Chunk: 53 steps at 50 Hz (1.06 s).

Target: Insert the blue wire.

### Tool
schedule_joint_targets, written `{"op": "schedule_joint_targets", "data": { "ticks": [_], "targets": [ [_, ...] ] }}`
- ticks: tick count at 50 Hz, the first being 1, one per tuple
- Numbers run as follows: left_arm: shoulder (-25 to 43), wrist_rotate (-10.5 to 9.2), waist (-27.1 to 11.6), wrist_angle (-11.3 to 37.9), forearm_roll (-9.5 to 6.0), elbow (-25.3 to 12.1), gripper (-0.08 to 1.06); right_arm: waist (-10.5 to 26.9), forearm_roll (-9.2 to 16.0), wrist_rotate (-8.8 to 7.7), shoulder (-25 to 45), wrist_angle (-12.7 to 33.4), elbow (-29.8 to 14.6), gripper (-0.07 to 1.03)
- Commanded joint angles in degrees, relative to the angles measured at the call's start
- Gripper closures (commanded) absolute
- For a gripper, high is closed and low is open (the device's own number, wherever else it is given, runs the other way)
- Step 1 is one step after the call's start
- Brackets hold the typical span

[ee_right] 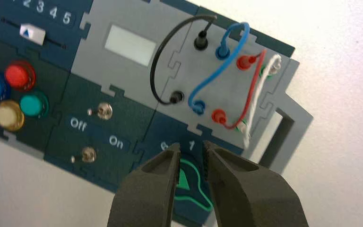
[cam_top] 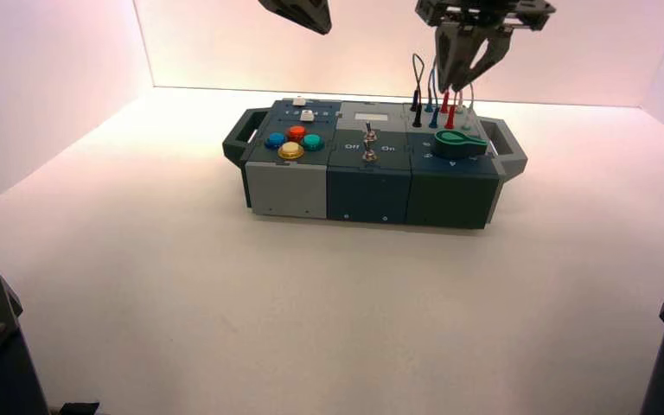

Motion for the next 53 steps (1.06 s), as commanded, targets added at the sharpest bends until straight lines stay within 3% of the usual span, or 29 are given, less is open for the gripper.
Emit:
{"op": "schedule_joint_targets", "data": {
  "ticks": [1,30,53],
  "targets": [
    [-1.8,0.44,-0.1,-0.3,0.44,-0.4,1.00,0.4,-0.6,-1.23,-2.6,1.8,-1.1,0.69],
    [0.4,0.53,-0.1,-0.2,1.14,-0.5,1.01,0.4,-1.1,-3.43,-8.3,2.9,2.5,0.70],
    [-0.2,0.53,-0.1,0.0,1.14,-0.4,1.00,0.4,-1.4,-3.60,-10.8,1.0,3.4,0.70]
  ]
}}
